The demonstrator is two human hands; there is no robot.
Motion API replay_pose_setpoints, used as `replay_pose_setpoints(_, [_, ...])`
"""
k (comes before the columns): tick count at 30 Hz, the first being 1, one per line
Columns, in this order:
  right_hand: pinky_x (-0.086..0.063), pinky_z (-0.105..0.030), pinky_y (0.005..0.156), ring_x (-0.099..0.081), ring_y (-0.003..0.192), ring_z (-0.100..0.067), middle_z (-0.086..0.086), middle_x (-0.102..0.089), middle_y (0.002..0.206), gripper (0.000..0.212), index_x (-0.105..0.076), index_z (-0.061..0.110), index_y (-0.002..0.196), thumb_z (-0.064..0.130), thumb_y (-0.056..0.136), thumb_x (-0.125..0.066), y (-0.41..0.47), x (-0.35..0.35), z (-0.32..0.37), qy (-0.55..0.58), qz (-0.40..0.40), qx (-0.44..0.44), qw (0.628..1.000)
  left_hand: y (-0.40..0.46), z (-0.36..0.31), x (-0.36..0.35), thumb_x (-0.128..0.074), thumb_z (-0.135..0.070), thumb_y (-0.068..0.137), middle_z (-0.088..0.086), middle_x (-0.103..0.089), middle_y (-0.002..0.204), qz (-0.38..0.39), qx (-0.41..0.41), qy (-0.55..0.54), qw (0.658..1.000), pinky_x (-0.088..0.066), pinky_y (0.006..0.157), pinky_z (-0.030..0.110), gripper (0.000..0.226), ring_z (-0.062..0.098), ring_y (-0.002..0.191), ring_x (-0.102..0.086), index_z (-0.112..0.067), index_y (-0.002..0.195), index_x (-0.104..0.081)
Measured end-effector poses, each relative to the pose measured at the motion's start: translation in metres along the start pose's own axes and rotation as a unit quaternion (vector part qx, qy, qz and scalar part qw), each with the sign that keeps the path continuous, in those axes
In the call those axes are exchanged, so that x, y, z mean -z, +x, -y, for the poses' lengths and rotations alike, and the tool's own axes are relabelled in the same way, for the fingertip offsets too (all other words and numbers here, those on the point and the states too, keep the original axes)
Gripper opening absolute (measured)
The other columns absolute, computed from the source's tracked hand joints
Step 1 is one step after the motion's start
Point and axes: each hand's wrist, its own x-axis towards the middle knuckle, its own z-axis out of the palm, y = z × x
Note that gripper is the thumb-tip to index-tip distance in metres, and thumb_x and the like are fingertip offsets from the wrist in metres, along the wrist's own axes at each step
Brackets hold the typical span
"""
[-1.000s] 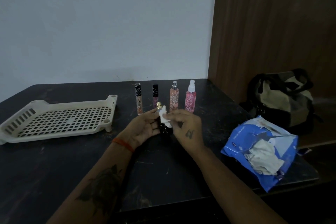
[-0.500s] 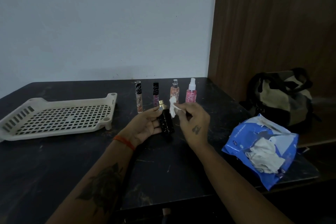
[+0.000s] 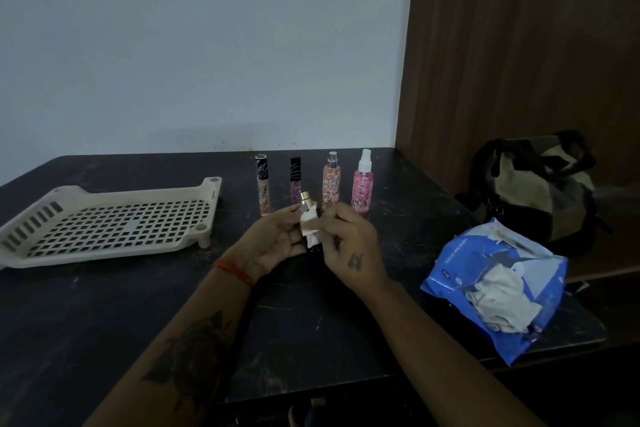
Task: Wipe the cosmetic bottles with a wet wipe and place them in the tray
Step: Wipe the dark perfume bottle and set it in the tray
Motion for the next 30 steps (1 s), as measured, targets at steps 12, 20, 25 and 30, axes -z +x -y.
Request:
replay_pose_setpoints(12, [-0.045,-0.011,0.069,-0.060,0.077,-0.014,-0.006,-0.069,0.083,0.026,-0.076,0.011,0.080,-0.010,0.071,-0.063,0.000,0.002,0.000,0.008,-0.005,-0.042,0.999,-0.002,-0.001,-0.002,-0.042,-0.010,0.093,0.009,-0.067,0.099,-0.005,0.003,0.009,1.000,-0.058,0.071,0.034,0.024,0.020,0.083,-0.068,-0.013,0.106,-0.062])
replay_pose_setpoints(20, [-0.047,-0.007,0.066,-0.060,0.071,-0.001,-0.003,-0.071,0.078,0.021,-0.071,0.009,0.078,-0.009,0.072,-0.064,0.002,0.011,-0.003,0.018,-0.070,-0.049,0.996,-0.003,-0.001,-0.005,-0.043,-0.011,0.093,0.011,-0.066,0.101,-0.004,0.006,0.012,1.000,-0.056,0.076,0.039,0.025,0.023,0.087,-0.064,-0.009,0.112,-0.059])
replay_pose_setpoints(25, [-0.050,-0.021,0.072,-0.062,0.078,-0.012,-0.005,-0.068,0.083,0.021,-0.070,0.006,0.079,-0.011,0.071,-0.062,-0.002,0.016,-0.005,-0.047,0.042,0.033,0.997,-0.002,-0.002,-0.004,-0.042,-0.012,0.094,0.009,-0.068,0.095,-0.005,0.003,0.018,1.000,-0.058,0.072,0.035,0.023,0.021,0.082,-0.066,-0.012,0.105,-0.062])
replay_pose_setpoints(30, [-0.050,-0.020,0.073,-0.060,0.081,-0.009,-0.006,-0.068,0.087,0.027,-0.070,0.006,0.088,-0.013,0.073,-0.059,-0.007,0.016,-0.008,-0.024,-0.042,0.004,0.999,-0.003,-0.001,-0.004,-0.041,-0.010,0.093,0.009,-0.069,0.094,0.006,0.006,0.012,1.000,-0.057,0.074,0.038,0.023,0.022,0.085,-0.067,-0.010,0.105,-0.061])
